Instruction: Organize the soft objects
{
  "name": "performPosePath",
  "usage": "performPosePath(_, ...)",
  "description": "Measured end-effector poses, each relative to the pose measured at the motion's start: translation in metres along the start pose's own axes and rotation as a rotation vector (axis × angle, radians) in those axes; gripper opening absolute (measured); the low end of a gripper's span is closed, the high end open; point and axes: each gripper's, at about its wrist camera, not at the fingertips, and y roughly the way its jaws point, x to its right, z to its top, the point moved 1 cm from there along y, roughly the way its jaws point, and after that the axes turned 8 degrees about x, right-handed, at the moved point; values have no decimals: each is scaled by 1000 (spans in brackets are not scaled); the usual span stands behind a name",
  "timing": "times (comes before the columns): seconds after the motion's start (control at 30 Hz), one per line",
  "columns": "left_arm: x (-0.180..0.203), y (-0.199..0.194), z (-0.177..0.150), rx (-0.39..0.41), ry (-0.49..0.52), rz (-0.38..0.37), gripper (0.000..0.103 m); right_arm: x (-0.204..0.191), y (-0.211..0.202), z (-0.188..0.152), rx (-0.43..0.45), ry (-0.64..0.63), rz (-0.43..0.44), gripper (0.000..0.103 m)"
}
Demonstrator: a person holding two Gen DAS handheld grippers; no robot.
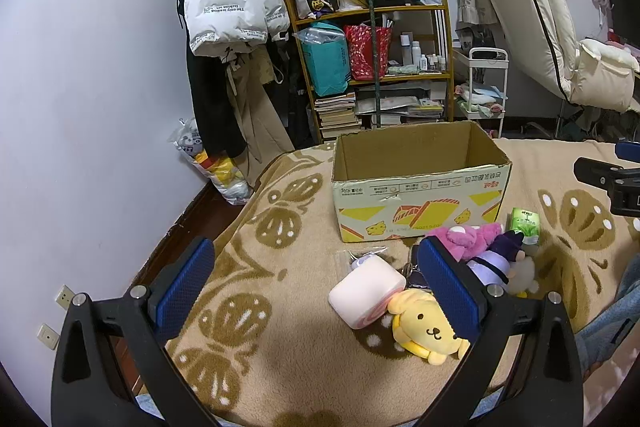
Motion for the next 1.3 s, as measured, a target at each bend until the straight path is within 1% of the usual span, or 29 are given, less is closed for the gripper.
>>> performPosePath(0.9,0,0,1,-1,1,0,100,0,0,-1,-1,-12,-17,103)
performPosePath(1.3,0,0,1,-4,5,-3,100,-2,5,-3,0,-19,-12,103)
